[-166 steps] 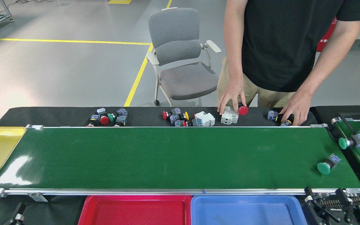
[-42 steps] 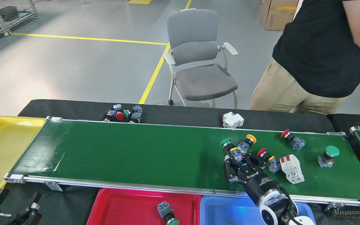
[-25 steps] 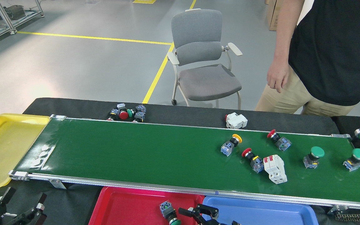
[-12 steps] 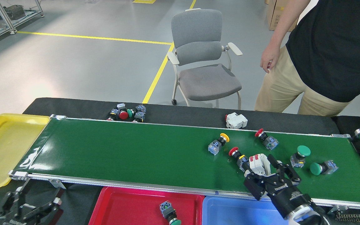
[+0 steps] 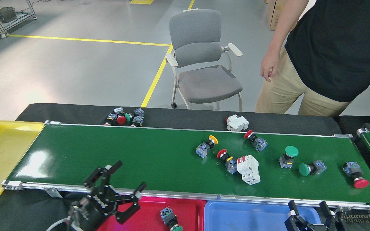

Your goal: Pick switch part from conveyor to tray

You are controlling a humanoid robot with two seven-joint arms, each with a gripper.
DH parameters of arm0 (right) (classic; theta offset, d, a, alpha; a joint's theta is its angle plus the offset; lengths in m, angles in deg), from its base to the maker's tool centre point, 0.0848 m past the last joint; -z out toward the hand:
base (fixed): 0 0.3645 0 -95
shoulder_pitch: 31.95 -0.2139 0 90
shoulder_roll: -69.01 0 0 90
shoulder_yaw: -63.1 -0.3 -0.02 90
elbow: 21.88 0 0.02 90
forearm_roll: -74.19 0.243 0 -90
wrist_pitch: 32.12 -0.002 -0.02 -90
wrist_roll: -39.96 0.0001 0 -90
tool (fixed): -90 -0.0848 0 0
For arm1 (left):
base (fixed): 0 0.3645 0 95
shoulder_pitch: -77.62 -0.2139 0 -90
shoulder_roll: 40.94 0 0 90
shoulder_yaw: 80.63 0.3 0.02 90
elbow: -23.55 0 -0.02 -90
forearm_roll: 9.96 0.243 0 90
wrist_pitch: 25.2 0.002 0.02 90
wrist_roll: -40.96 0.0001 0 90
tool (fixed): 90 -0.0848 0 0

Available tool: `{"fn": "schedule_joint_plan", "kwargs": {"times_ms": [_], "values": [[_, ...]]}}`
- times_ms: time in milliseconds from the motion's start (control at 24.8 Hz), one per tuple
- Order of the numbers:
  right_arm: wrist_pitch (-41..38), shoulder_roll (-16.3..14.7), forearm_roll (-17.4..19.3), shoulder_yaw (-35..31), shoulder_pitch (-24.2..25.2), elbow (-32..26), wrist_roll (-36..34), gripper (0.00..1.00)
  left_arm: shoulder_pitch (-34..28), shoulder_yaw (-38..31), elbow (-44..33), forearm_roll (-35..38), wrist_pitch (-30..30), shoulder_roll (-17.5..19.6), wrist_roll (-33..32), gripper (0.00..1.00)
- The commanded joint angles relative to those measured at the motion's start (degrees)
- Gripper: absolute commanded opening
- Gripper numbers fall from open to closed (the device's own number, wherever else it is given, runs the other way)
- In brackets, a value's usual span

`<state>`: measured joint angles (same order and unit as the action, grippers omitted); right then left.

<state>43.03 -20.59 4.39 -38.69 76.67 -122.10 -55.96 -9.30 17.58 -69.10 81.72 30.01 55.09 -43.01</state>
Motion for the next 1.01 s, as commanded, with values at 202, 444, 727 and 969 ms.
{"fn": "schedule_joint_plan", "kwargs": {"times_ms": [202,444,727,969], "values": [[0.96,1.53,-2.10,10.20,-11.06,6.09,4.43,0.98,9.75,1.11,12.49,12.12,0.69,-10.52,-0.14,1.00],[8.52,2.68,-4.56,21.19,-22.48,18.05,4.34,0.98,19.16,0.67,26.11,11.51,2.89,-11.05,-0.84,1.00],[11.42,4.35,-4.83,27.96,-29.08,27.01,3.99,0.70,27.16,0.40,39.91,8.78,3.06,-10.52,-0.84,1.00],[10.98,3.47,-5.35,28.31,-30.57,27.10,3.90,0.41,30.85,-0.65,46.42,8.25,3.94,-10.61,-0.84,0.99]]}}
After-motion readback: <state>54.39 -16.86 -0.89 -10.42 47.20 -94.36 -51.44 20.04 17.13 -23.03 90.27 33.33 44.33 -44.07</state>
